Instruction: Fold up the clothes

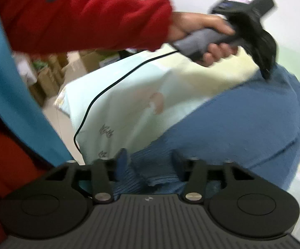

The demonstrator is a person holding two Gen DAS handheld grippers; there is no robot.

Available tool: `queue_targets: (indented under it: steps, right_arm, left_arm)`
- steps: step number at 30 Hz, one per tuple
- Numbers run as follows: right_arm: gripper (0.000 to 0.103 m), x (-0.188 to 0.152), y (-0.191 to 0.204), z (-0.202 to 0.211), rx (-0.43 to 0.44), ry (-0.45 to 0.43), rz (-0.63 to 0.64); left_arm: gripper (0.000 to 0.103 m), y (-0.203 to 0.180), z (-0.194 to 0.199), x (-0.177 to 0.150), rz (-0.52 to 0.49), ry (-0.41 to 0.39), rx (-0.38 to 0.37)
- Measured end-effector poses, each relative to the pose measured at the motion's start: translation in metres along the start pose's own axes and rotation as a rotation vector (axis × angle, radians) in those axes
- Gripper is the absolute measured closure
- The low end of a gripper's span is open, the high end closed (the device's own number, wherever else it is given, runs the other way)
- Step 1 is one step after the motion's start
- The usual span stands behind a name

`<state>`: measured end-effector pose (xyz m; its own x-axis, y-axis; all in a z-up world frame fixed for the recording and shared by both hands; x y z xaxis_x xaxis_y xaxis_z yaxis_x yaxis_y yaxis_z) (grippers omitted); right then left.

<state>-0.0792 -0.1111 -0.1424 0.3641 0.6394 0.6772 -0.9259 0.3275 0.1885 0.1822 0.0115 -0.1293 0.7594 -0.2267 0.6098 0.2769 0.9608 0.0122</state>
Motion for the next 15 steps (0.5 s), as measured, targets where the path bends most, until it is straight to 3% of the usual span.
queue_targets:
  steps: [6, 8, 9, 12, 15]
  right_arm:
    - [0.052, -0.013, 0.02, -0.027, -0.071, 0.096, 0.243]
    - [0.058, -0.01, 0.012, -0.025, -0.071, 0.086, 0.191]
    - [0.07, -0.008, 0.008, -0.023, -0.069, 0.081, 0.164]
    - [0.084, -0.003, -0.004, -0.014, -0.023, 0.061, 0.049]
    - [0.084, -0.003, -0.013, -0.01, -0.033, 0.04, -0.019]
  left_arm:
    - [0.093, -0.001, -0.003, -0.004, 0.015, 0.005, -0.002]
    - [0.093, -0.001, -0.003, -0.004, 0.018, 0.008, -0.004]
    - [0.093, -0.001, -0.004, -0.004, 0.019, 0.01, -0.005]
    - [0.093, -0.003, -0.004, -0.004, 0.019, 0.011, -0.01]
    - [0.092, -0.001, -0.008, -0.003, 0.041, 0.03, -0.02]
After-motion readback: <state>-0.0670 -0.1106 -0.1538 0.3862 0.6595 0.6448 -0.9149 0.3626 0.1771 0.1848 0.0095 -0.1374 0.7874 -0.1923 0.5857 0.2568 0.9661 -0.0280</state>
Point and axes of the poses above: each gripper's, at about its wrist camera, not at the fingertips, and z roughly against the way its jaws point, y to its left, x to its top, the point moved 3 cm from there along -z, roughly the way its jaws point, and after that the axes turned 6 degrees about x, right-handed, at the moved point
